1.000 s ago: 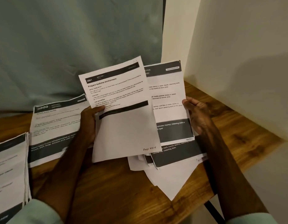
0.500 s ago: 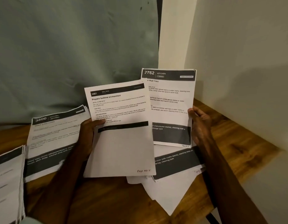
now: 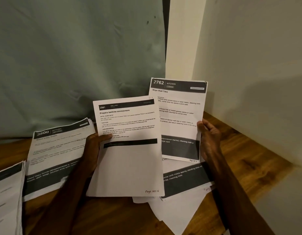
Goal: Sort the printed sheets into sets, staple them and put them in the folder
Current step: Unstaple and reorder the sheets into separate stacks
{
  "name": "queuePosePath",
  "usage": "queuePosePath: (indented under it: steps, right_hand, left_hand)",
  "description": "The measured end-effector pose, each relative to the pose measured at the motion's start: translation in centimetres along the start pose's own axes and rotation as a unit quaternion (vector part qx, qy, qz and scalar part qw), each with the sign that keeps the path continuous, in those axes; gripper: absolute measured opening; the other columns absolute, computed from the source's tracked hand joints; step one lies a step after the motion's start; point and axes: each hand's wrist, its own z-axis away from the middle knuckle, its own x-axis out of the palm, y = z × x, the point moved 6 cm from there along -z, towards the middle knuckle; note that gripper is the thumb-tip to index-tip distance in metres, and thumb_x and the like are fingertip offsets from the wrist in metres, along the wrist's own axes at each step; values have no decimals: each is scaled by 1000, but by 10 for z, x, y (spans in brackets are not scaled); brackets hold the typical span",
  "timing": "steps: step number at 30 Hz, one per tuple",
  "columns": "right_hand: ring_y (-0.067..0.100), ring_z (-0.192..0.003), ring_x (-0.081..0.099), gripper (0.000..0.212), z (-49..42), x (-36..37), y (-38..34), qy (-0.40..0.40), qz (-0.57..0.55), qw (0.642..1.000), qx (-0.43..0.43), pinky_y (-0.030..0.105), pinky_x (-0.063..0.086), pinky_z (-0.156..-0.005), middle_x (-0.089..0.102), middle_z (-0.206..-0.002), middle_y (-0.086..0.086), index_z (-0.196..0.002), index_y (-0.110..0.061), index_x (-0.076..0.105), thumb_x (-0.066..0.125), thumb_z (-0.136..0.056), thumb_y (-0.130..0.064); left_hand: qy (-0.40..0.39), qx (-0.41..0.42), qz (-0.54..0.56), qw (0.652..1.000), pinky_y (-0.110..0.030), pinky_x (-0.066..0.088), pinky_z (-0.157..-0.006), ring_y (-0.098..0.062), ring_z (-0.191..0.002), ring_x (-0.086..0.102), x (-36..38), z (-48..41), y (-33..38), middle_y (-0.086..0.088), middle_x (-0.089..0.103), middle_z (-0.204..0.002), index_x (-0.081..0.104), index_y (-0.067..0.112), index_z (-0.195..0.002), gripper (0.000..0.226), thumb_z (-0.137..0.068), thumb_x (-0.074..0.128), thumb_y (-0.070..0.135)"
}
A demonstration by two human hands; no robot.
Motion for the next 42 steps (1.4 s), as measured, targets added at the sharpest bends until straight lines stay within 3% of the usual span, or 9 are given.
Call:
queuePosePath:
  steps: [6, 12, 17, 21, 26, 29, 31, 39, 42]
  right_hand:
    - [31, -107, 71, 29, 2, 0, -2, 9, 4, 1000, -8, 40, 59, -90, 73, -115, 8, -127, 0, 63, 59, -100, -10]
    - [23, -101, 74, 26, 5, 3, 1, -14, 39, 999, -25, 34, 63, -81, 73, -118, 6, -124, -7, 65, 60, -100, -15]
    - [22, -102, 73, 25, 6, 4, 0, -11, 58, 997, -39, 33, 61, -83, 74, -114, 3, -123, -5, 66, 59, -101, -14]
    - [24, -101, 73, 26, 7, 5, -4, 0, 93, 994, -57, 37, 61, -85, 73, -115, 6, -123, -2, 65, 58, -101, -14]
    - [-4, -83, 65, 18, 14, 13, -9, -4, 163, 981, -103, 9, 54, -66, 66, -109, -4, -118, -6, 65, 56, -103, -13]
    - [-3, -81, 60, 23, 16, 16, -10, 4, 199, 973, -116, 3, 48, -64, 64, -107, -3, -120, -1, 65, 55, -103, -13]
    - [4, -85, 62, 23, 16, 17, -8, 9, 216, 969, -119, 5, 50, -66, 64, -108, -2, -120, -2, 66, 55, -103, -14]
    - [19, -102, 67, 19, 20, 26, -11, 15, 280, 958, -64, 28, 56, -87, 70, -116, 6, -116, -7, 69, 59, -101, -14]
    - [20, -103, 67, 18, 32, 32, -23, -23, 305, 952, -26, 35, 58, -91, 70, -120, 8, -115, -12, 69, 62, -100, -18]
  left_hand:
    - [-7, 4, -19, 1000, -31, 51, -97, -18, -108, 70, 3, -2, -2, 3, 74, -118, 66, 12, -128, 35, -94, 60, 2]
    - [-15, 7, -26, 1000, -28, 52, -94, -14, -106, 69, 5, -3, -5, 7, 73, -112, 64, 10, -130, 36, -95, 59, 1]
    - [-29, 3, -33, 999, -35, 53, -99, -19, -110, 70, 4, -3, -6, -2, 73, -122, 63, 9, -132, 38, -95, 61, 3]
    - [-33, 2, -43, 999, -18, 58, -77, -10, -97, 74, 7, 0, -5, 11, 77, -104, 66, 14, -120, 29, -95, 61, 1]
    - [-46, -14, -49, 998, -19, 59, -75, -13, -101, 74, 9, 5, -3, 6, 77, -107, 67, 14, -122, 28, -95, 64, 5]
    - [-43, -19, -26, 999, -19, 58, -77, -15, -106, 72, 10, 9, 3, 7, 77, -111, 68, 18, -120, 28, -94, 65, 8]
    - [-26, -19, 8, 999, -19, 57, -78, -14, -106, 72, 9, 8, 4, 7, 77, -112, 68, 19, -119, 27, -95, 64, 7]
    - [51, -41, 134, 989, -44, 50, -106, -27, -122, 66, -11, 8, 3, -7, 69, -131, 62, 14, -136, 46, -92, 72, 22]
    - [77, -56, 166, 982, -38, 55, -97, -27, -118, 68, -17, 12, 14, -6, 71, -127, 65, 14, -133, 42, -93, 71, 24]
